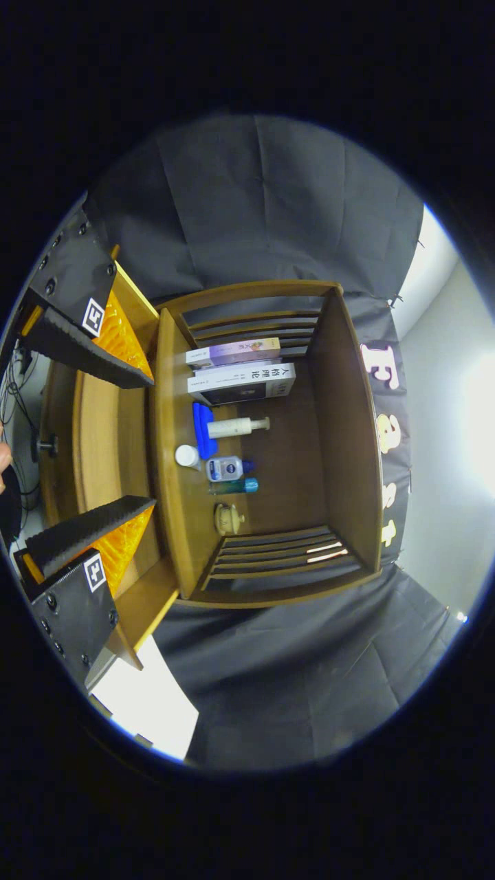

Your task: Pull open the drawer, take out the items inside it, and place them on the countertop above the cabinet.

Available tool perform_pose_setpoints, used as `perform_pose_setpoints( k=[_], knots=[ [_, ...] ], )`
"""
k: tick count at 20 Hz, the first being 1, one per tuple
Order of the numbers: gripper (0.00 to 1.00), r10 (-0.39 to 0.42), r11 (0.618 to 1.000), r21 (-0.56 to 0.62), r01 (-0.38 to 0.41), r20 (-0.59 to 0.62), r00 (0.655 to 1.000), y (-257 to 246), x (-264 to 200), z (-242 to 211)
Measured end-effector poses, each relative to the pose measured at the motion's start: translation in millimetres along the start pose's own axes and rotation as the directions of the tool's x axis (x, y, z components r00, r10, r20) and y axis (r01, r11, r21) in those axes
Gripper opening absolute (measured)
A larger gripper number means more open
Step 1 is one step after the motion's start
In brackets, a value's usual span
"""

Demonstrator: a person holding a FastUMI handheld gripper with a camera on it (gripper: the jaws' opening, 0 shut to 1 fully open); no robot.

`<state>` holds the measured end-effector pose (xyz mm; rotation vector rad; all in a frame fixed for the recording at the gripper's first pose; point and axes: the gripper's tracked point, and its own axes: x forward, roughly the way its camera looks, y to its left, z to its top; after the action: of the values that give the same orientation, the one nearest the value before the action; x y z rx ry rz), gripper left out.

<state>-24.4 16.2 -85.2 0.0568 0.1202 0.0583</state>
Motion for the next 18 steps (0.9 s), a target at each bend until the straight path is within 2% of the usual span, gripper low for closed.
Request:
perform_pose_setpoints(
  k=[2,5,10,13,18],
  knots=[
    [0.98,0.001,0.999,-0.032,-0.001,-0.015,1.0,-3,-11,-13],
    [0.98,-0.043,0.996,-0.083,0.045,0.02,0.999,-15,-27,-18],
    [0.98,-0.027,0.995,-0.097,0.028,0.009,1.0,-11,-42,-43],
    [0.98,-0.028,0.99,-0.137,0.023,-0.029,0.999,-8,-40,-65],
    [0.98,-0.038,0.992,-0.12,0.03,-0.066,0.997,-11,-21,-90]
  ],
)
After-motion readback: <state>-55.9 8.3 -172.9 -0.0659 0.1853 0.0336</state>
